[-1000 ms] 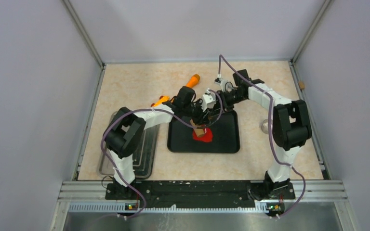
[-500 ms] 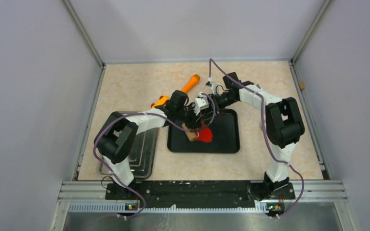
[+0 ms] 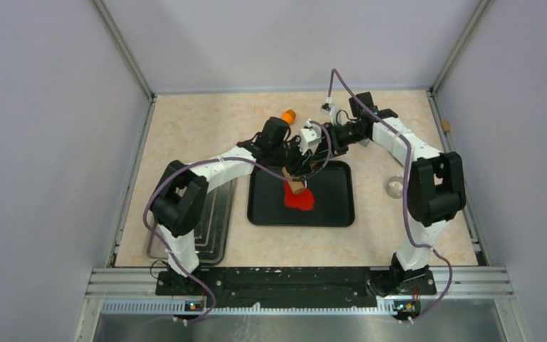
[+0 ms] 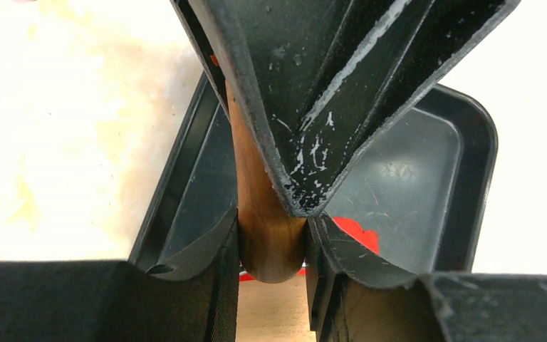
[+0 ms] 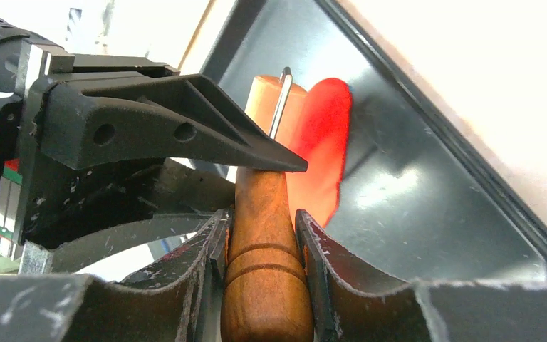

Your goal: Roll out the dumpling wrappers from the dough

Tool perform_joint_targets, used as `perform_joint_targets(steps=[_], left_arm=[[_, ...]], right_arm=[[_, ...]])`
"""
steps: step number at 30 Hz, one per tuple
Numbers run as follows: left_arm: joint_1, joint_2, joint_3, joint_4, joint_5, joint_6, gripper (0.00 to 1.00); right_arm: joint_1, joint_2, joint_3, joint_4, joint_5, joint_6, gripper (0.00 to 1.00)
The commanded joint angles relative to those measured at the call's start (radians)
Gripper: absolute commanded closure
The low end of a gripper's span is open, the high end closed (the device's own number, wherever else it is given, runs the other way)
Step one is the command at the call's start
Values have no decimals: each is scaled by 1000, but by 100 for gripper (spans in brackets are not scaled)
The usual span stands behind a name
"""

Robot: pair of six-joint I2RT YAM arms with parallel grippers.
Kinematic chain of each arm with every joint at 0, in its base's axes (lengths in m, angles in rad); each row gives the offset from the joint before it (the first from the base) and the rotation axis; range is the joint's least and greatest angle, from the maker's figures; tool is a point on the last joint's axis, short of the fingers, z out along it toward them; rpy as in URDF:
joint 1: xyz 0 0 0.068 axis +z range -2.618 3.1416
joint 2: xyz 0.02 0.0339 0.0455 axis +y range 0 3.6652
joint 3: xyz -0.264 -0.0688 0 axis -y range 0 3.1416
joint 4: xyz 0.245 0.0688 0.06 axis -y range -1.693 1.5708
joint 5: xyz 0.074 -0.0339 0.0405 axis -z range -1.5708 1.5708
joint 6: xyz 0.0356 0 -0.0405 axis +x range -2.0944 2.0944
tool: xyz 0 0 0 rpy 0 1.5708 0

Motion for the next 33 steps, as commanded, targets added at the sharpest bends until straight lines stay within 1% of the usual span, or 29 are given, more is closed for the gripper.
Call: perform_joint_targets(steps=[1,6,11,15,20,23,27,30,33], left_arm=[[3,65,37,36,17,-14,100],[56,117,-26,40,2,-59,100],[67,74,-151,55,-9,-47,100],[70,50,-221,53,-9,-54,100],[70,-15,-274,45,-5,-71,100],[70,-85,-267,26,3,-80,100],[65,-144,-197,11,30,-128,100],[49,-136,-133,7,54,-157,100],[26,-99,-88,19,56,-156,100]], right_arm=[[-21,30,0,35,109,-33,100],[-7,119,-27,72,175,-51,100],[34,164,-62,74,238,-87,100],[70,170,-98,98,242,-73,100],[106,152,-72,96,190,-34,100],[107,112,-24,72,137,-4,100],[85,25,17,25,104,5,100],[53,-18,14,-21,90,3,100],[23,-52,-17,-48,114,-20,100]])
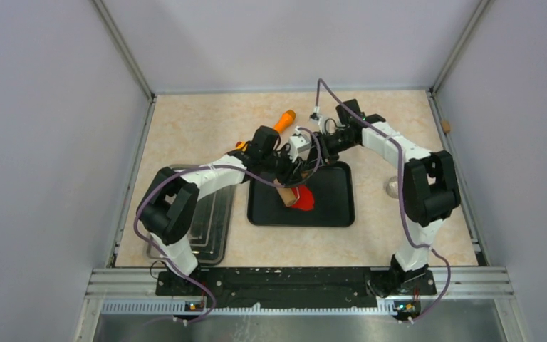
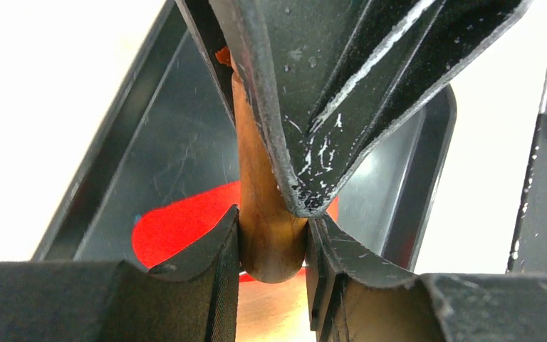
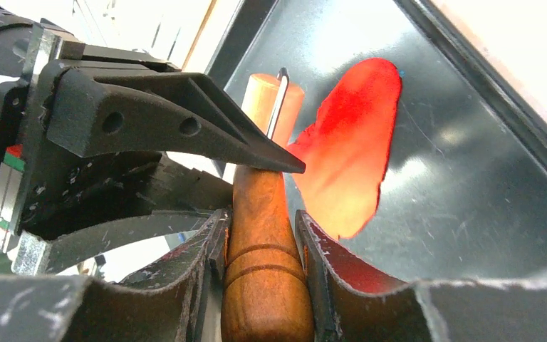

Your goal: Roll out the dumpling wrappers from the dough

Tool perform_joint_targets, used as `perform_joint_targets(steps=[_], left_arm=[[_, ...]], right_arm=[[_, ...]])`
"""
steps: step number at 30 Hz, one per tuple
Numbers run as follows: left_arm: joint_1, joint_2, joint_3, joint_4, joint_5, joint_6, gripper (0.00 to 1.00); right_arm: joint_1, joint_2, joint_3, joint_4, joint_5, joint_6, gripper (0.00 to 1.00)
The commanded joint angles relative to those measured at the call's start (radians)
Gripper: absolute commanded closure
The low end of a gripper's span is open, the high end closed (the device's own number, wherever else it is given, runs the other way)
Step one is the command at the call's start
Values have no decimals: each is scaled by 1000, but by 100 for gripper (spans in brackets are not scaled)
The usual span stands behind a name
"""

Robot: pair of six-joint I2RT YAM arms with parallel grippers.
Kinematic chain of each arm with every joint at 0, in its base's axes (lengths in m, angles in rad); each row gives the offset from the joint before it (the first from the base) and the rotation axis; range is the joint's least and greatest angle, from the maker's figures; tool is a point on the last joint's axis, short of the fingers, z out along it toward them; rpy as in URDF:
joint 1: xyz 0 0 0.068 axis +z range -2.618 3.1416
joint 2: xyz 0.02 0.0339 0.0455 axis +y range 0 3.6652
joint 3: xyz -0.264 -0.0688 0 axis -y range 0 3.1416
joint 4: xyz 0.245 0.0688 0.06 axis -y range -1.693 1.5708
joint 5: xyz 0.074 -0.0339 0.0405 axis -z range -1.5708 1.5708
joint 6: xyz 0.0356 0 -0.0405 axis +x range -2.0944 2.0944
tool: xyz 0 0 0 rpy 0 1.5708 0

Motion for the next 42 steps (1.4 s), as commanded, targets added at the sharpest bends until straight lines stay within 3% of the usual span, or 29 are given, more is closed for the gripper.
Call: perform_joint_targets(steps=[1,13,22,30,35,42], left_arm=[[-21,-10,92,-6,15,-60,100],[-107,263,96,219,-17,-77,100],[-152,420,195,268,-8,-92,100],[-154,354,257,232,-2,-119,100],[-153,220,274,197,7,-145,100],[-73,145,234,104,-6,-98,100]], right_arm=[[-77,-101,1,-66,113,-66,100],[-105,-75,-139,2,272,-120,100],[-151,-107,-164,-27,312,-149,100],[-172,-194,-184,-40,312,-164,100],[-158,-297,-85,-54,206,-134,100],[-119,-250,-27,-30,155,-55,100]])
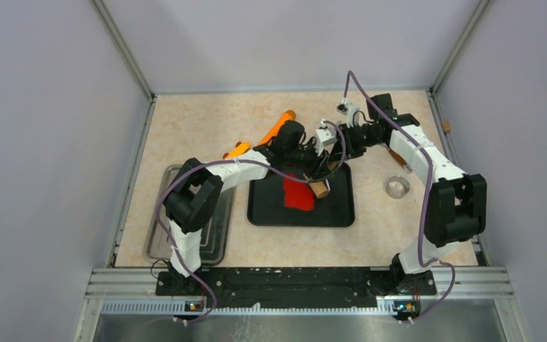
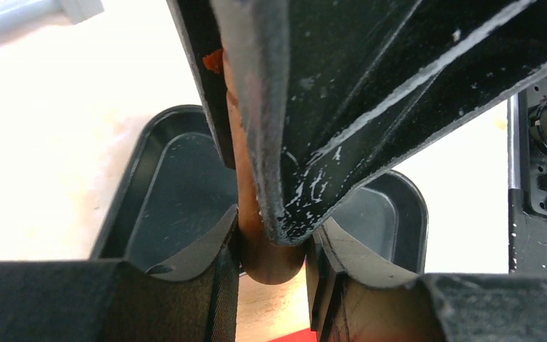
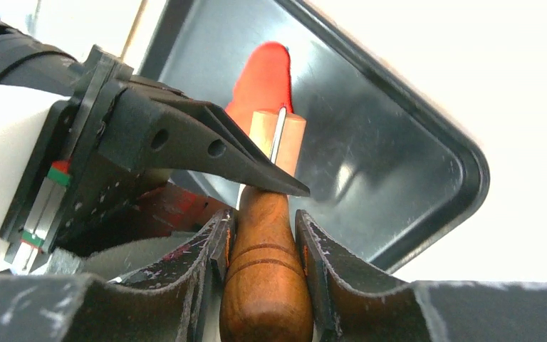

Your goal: Roll out the dumpling wrappers from the dough

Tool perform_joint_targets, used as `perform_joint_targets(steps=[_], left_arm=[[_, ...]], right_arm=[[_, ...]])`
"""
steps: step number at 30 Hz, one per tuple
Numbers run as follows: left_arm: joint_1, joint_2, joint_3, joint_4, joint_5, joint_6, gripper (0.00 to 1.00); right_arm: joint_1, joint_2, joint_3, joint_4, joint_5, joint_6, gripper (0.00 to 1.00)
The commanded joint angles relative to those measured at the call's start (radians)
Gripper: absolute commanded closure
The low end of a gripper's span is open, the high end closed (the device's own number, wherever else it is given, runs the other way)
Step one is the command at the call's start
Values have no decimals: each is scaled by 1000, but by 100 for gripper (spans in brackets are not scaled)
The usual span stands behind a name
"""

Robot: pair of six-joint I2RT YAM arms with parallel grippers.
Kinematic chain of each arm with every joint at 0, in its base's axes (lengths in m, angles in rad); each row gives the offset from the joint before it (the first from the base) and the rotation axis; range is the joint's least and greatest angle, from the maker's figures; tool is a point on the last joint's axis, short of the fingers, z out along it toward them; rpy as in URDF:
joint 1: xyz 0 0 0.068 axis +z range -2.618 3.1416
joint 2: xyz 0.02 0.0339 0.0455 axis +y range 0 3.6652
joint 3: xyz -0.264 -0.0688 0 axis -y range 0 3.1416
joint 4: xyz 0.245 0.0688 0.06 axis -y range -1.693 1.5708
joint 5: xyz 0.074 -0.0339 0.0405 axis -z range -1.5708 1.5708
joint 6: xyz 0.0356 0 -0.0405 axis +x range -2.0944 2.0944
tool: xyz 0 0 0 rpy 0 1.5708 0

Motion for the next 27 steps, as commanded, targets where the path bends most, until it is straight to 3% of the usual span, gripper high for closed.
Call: perform_joint_targets(steps=[1,10,16,27], left_arm=[[83,-75,-24,-81,-38,20,100],[185,-91,-147,-106,-90,146,100],[185,-66,-252,-121,-76,99,100],[186,-106,-392,-120,-87,77,100]], right_arm=[[42,7,66,68,-27,57,100],[115,171,79,152,5,80,100],[192,280,33,127,140,51,100],[271,321,0,153,159,64,100]])
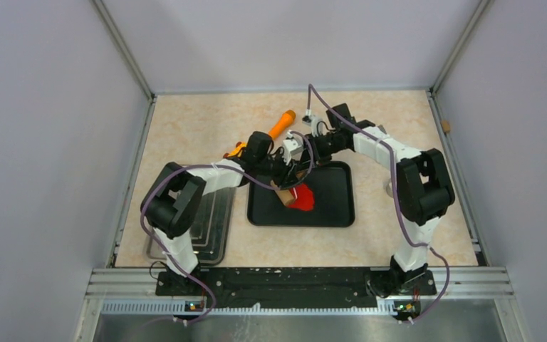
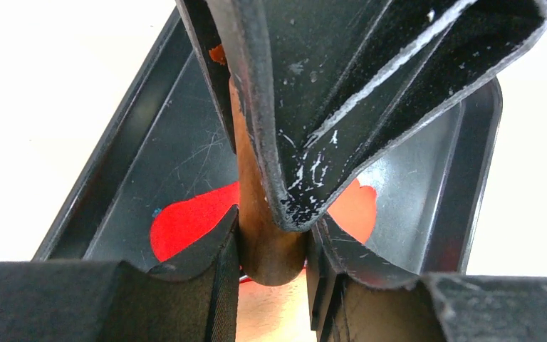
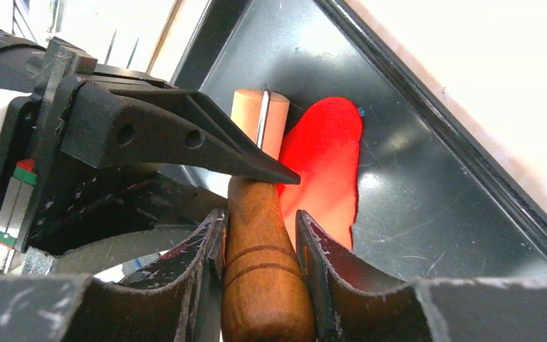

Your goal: Roll out the dumpling wrappers from the dough

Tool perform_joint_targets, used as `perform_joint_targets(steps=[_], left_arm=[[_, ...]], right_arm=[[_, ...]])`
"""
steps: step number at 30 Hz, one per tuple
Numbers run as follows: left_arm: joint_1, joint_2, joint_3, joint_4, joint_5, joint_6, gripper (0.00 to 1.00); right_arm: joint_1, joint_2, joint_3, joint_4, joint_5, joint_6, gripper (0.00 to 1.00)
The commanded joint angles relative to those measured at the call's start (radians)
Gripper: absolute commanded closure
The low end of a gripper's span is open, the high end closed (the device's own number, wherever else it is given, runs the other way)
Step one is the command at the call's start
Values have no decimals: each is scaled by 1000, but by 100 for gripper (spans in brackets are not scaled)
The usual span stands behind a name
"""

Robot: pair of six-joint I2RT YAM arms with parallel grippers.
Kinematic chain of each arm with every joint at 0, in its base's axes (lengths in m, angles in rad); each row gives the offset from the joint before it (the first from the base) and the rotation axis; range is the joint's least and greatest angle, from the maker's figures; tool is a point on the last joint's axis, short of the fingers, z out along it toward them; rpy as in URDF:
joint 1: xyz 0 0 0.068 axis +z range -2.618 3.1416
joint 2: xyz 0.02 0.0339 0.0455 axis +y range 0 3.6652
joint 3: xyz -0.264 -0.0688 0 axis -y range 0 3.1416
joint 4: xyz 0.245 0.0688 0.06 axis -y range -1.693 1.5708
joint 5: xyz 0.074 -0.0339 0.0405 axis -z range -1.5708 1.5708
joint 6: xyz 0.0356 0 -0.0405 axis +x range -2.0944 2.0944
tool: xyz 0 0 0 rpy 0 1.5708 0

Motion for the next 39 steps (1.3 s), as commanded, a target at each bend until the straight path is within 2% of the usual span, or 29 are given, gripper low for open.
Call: perform_joint_targets(steps=[1,8,13,16,17,21,22,26,29,31,34,39], left_arm=[[5,26,-93,-121,-109,-26,100],[11,-127,-69,-225,-111,-44,100],[13,-227,23,-398,-114,-1,100],[15,-270,79,-505,-112,67,100],[14,-281,99,-534,-115,81,97],[12,-329,158,-627,-102,124,61],[13,-342,169,-650,-92,140,58],[13,-383,199,-757,-50,257,51],[13,-408,192,-787,-79,275,43],[13,-430,168,-764,-129,246,38],[14,-456,135,-740,-159,227,35],[14,-447,154,-752,-181,210,33]], right_arm=[[67,74,-41,-80,175,-92,100],[73,30,38,-38,-42,-21,100],[73,-18,69,18,-162,46,100],[67,-62,68,30,-184,67,100],[60,-79,62,31,-186,73,100],[-33,-171,12,15,-189,84,100],[-67,-197,0,-7,-188,69,100],[-216,-322,-41,-123,-165,-26,100],[-313,-448,-95,-206,-112,-118,100],[-404,-544,-169,-208,-119,-113,100],[-573,-674,-281,-204,-143,-75,100],[-706,-791,-366,-288,-91,-65,100]])
